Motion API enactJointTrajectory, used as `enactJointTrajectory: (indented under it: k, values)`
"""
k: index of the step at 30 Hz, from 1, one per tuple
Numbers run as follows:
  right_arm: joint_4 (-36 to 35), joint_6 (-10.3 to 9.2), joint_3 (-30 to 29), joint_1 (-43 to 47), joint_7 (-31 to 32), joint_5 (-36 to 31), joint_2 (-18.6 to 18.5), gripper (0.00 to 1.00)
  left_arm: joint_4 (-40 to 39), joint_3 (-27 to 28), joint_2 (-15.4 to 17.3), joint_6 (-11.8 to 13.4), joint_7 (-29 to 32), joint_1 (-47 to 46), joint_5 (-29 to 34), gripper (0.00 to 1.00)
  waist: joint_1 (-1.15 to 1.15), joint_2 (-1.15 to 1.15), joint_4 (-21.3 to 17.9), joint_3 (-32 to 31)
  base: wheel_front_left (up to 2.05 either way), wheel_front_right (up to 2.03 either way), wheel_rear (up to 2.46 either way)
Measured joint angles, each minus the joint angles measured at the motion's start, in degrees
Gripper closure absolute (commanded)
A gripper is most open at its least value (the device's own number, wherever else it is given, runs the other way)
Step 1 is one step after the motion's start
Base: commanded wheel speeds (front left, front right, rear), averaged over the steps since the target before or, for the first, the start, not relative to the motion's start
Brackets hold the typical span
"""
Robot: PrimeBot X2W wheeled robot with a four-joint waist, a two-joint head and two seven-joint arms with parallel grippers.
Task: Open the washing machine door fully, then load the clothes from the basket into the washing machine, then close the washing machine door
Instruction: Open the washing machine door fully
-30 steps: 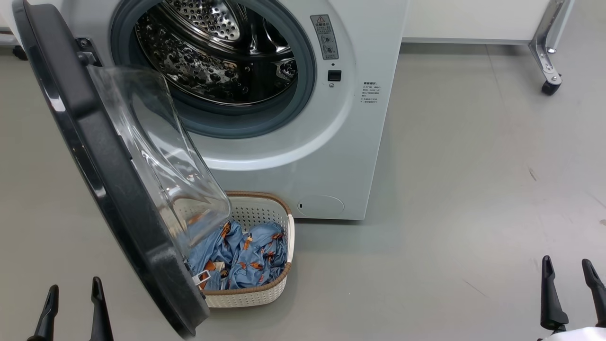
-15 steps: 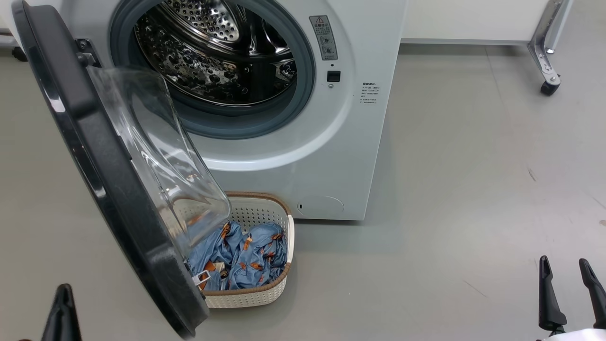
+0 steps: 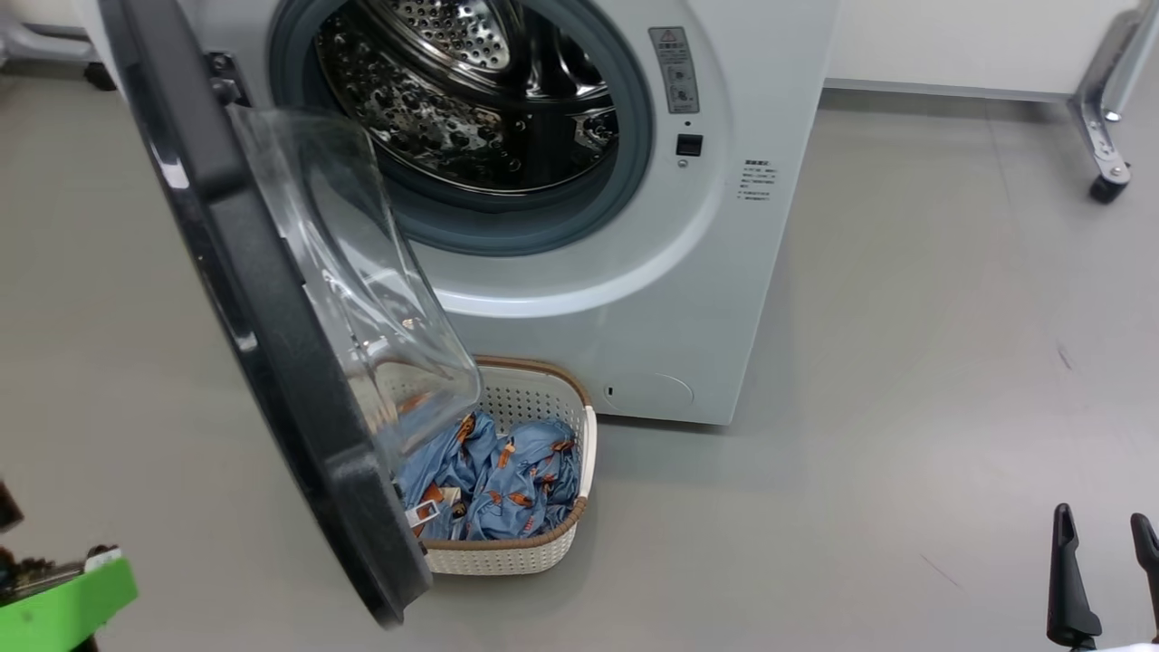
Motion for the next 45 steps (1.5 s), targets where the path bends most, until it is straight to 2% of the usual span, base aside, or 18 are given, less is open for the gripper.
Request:
enactJointTrajectory:
  k: [4,7,10,11,12,18,28,33,39,45]
  values:
    - [-0.1,0.33,-0.41,-0.02,0.0,-0.45,0.97,0.0,-6.56,-4.43,0.05,-1.77,-0.08,-1.44,0.67,1.0,0.0,0.0,1.58,0.02,0.0,0.0,0.0]
    - [-0.19,0.85,-1.01,-0.01,0.0,-0.45,1.6,0.0,-10.02,-10.16,0.29,-3.44,-0.09,-2.41,1.91,1.0,0.0,0.0,2.74,-0.04,0.0,0.0,0.0]
    - [-0.14,1.33,-1.07,-0.01,0.0,-0.79,2.32,0.0,-10.71,-17.53,0.27,-4.59,0.83,-2.38,1.16,1.0,0.0,0.0,3.95,-0.08,0.0,0.0,0.0]
    - [-0.09,1.49,-0.87,-0.02,0.0,-1.16,3.09,0.0,-10.1,-22.12,0.27,-4.78,3.07,-2.09,-0.32,1.0,0.0,0.0,4.7,-0.1,0.0,0.0,0.0]
    - [-0.01,1.52,-0.67,-0.02,0.0,-1.44,3.27,0.0,-9.42,-24.24,0.3,-4.98,4.24,-1.81,-1.12,1.0,0.0,0.0,5.05,-0.11,0.0,0.0,0.0]
    - [0.49,2.32,0.18,-0.34,0.0,-2.29,3.6,0.0,-6.93,-31.7,0.38,-5.02,10.34,0.76,-6.66,1.0,0.0,0.0,5.95,-0.28,0.0,0.0,0.0]
    - [1.76,2.85,1.12,-0.74,0.0,-2.85,4.87,0.0,1.76,-36.57,0.52,-4.47,18.82,5.17,-12.66,1.0,0.0,0.0,4.94,-0.07,0.0,0.0,0.0]
    - [2.33,3.23,1.27,-1.46,0.0,-3.02,4.97,0.0,4.1,-36.55,0.55,-2.15,19.78,5.19,-15.85,1.0,0.0,0.0,3.93,0.05,0.0,0.0,0.0]
    - [2.46,3.27,0.47,-1.54,0.0,-3.33,5.03,0.0,6.09,-36.16,0.56,-0.14,20.54,4.94,-15.28,1.0,0.0,0.0,2.81,0.26,0.0,0.0,0.0]
    - [2.46,3.33,-0.55,-1.53,0.0,-3.41,5.13,0.0,8.53,-34.99,0.55,3.01,20.62,3.5,-14.75,1.0,0.0,0.0,2.58,0.51,0.0,0.0,0.0]
